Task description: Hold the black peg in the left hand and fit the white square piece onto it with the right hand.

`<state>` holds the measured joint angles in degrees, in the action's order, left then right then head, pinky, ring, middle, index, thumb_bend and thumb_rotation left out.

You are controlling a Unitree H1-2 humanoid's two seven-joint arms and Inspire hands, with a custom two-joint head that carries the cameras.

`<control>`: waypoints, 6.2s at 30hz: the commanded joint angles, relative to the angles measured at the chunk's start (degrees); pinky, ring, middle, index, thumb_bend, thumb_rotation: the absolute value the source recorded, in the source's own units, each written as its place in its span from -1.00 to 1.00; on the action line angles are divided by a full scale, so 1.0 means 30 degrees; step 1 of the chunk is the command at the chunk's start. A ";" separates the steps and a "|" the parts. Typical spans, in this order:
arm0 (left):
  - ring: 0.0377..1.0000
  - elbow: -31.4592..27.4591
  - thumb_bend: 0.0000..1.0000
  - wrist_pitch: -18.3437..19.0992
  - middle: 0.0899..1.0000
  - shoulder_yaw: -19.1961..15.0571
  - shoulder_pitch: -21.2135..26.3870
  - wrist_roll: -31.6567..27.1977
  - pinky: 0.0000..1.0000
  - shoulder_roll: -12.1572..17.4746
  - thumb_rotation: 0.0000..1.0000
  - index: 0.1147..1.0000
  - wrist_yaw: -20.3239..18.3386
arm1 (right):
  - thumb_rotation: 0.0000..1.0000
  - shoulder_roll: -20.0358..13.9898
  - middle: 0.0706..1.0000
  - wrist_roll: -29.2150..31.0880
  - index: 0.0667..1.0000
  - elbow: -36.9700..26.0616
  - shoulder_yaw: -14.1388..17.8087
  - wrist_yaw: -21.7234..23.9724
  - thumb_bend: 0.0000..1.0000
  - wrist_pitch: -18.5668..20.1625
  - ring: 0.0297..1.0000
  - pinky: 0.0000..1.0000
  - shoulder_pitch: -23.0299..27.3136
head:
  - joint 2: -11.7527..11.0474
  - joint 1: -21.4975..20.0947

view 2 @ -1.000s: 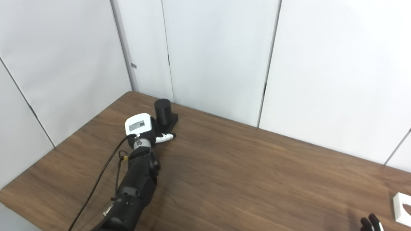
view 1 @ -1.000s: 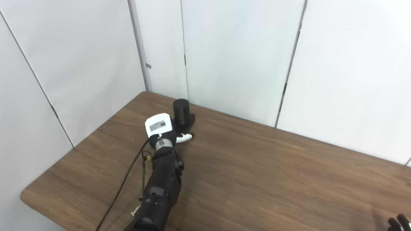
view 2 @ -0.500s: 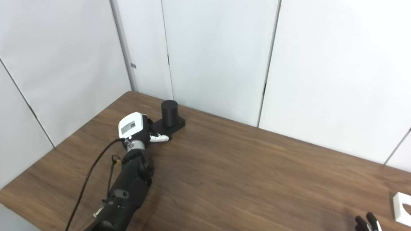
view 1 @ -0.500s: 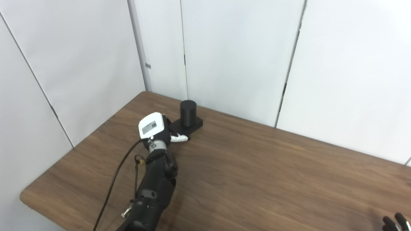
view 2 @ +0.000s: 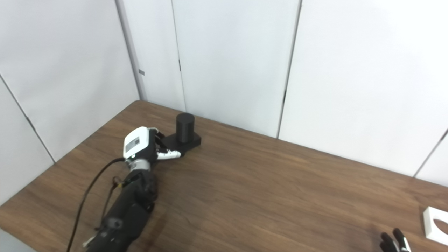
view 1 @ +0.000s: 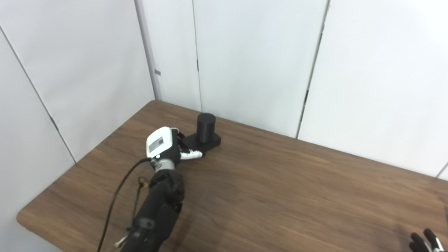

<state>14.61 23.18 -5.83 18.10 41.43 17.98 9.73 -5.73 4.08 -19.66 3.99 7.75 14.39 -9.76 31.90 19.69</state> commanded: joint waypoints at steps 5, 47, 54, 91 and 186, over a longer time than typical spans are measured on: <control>0.49 -0.3211 0.02 -0.2125 0.40 0.1662 -0.1426 -0.1764 0.28 0.0215 -0.90 -0.16 -0.1205 | 1.00 -0.0225 0.90 -0.0128 0.99 -0.0906 -0.0388 0.0092 0.22 0.0147 0.96 0.87 -0.1058 | 0.0230 -0.0760; 0.61 -1.0097 0.02 -1.1026 0.52 0.7320 -0.9372 -0.1846 0.38 -0.0338 -0.91 -0.15 -0.4969 | 1.00 0.0839 0.79 -0.2434 0.90 -0.2599 -0.2177 -0.0934 -0.05 0.0989 0.83 0.64 -0.1076 | 0.4464 -0.8252; 0.59 -0.9466 0.02 -1.1145 0.50 0.7873 -0.9404 0.0697 0.49 -0.0331 -0.91 -0.15 -0.4405 | 1.00 0.0787 0.78 -0.2340 0.89 -0.2694 -0.2329 -0.1198 -0.02 0.1193 0.82 0.65 -0.1025 | 0.4576 -0.8331; 0.56 -0.9972 0.03 -0.9101 0.46 0.8796 -0.9113 0.2791 0.54 0.0108 -0.91 -0.15 -0.6292 | -0.55 -0.6844 0.84 -0.8124 0.86 -0.3193 -0.0393 0.0949 0.52 0.4048 0.83 0.75 0.3649 | 0.3428 -1.2310; 0.59 -1.0410 0.03 -0.9186 0.44 0.8992 -0.9509 0.3352 0.61 -0.0079 -0.91 -0.16 -0.5307 | -0.56 -1.1224 0.99 -1.7755 0.72 1.3990 -0.9297 0.9296 0.97 0.2639 1.00 1.00 1.9052 | 0.3169 -1.1829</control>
<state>-18.07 -4.44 20.42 -9.23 50.01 17.43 -5.44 -37.98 -48.16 22.82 -24.36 36.39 22.05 43.96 41.40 -15.82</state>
